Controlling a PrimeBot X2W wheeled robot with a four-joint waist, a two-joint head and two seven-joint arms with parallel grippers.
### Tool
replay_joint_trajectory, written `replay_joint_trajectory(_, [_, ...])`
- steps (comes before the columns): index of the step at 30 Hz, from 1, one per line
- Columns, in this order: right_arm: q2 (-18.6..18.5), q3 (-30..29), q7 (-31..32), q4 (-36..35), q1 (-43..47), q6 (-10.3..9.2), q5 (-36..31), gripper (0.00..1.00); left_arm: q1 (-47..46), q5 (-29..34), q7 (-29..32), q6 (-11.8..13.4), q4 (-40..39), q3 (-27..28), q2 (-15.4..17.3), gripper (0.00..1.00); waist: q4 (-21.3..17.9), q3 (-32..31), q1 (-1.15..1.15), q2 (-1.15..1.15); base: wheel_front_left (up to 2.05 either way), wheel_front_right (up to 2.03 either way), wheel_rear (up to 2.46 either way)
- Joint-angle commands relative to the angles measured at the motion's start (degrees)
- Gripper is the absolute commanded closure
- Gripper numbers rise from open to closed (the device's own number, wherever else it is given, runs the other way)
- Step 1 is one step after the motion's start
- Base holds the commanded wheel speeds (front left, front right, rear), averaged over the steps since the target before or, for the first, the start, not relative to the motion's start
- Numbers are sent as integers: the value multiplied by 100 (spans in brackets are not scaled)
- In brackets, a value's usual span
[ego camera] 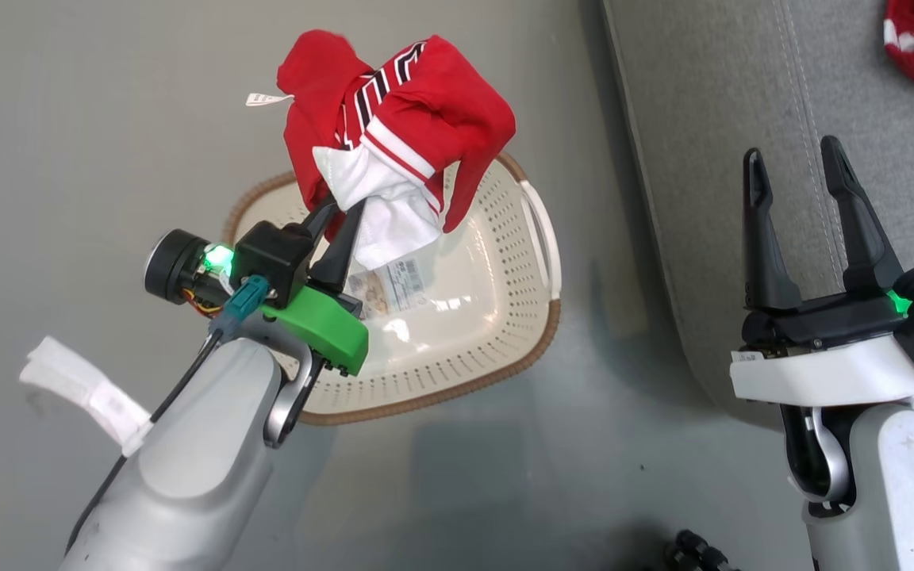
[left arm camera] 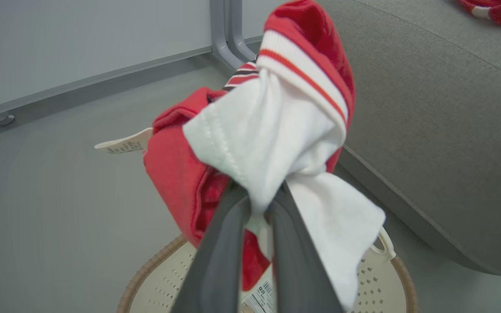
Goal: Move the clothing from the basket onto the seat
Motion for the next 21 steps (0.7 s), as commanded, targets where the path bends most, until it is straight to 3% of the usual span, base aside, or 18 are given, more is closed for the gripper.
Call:
replay_joint_trajectory(1, [-15, -44, 55, -18, 112, -2, -38, 0, 180, 3, -17, 38, -220, 95, 25, 100, 538, -666, 0, 0, 0, 0, 0])
replay_joint_trajectory(12, [-15, 2, 428, 44, 511, -2, -107, 0, 1023, 151, -17, 156, -1919, 954, 28, 100, 923, -1606, 0, 0, 0, 0, 0])
replay_joint_trajectory(21, [-14, 201, 627, 177, 890, -2, -42, 0, 1616, 164, -10, 144, -2772, 1389, 66, 100, 967, -2345, 0, 0, 0, 0, 0])
